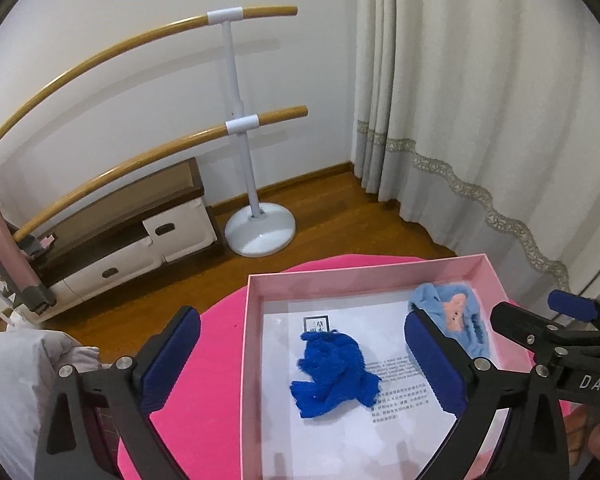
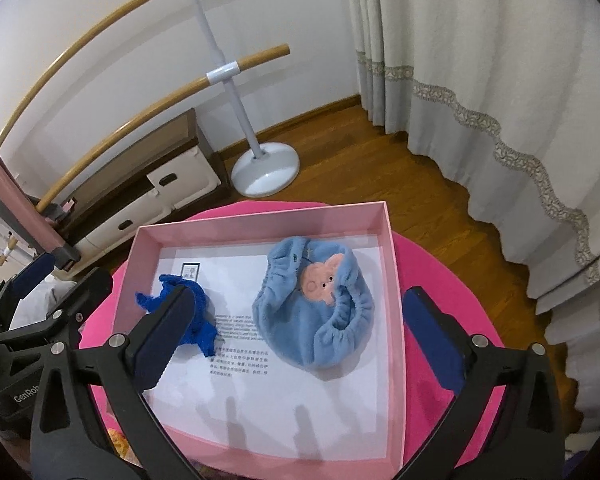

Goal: Organize soft objects
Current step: 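Open both tools and withdraw them from the pink box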

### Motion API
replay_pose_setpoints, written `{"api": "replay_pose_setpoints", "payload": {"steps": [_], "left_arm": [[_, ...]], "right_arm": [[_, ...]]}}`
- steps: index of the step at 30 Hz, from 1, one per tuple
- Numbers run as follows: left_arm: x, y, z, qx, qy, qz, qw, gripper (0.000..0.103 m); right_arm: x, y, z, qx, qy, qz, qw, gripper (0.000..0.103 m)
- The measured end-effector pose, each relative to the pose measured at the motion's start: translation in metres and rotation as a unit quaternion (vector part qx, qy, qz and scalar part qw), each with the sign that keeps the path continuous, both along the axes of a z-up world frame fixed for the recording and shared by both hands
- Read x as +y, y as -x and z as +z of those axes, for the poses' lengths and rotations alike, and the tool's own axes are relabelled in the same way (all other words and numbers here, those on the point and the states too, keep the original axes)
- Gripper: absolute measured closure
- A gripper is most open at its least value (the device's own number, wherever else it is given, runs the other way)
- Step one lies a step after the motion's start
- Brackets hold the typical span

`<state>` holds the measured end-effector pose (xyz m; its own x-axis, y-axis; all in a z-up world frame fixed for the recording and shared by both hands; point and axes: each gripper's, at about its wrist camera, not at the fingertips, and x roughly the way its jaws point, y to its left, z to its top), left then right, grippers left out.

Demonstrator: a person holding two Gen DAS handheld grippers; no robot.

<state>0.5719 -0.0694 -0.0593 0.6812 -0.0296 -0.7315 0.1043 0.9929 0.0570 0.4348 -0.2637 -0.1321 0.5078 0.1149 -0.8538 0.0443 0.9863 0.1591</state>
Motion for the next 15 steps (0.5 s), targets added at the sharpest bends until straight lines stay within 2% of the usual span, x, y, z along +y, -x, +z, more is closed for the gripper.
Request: {"api": "replay_pose_setpoints", "payload": {"steps": [8,15], "left_arm": [[0.007,0.052,0.012,-0.017,0.007,-0.001,0.9998,0.001],[0.012,0.113,0.026,-0.051,-0.006,0.002,0.9987,0.001]], "right_arm": [[0.001,0.031,0.02,-0.017,0.003,0.004,1.0,0.0],[0.004,0.076,0.05,-0.058,-0.001,0.01,0.998,0.0]]}}
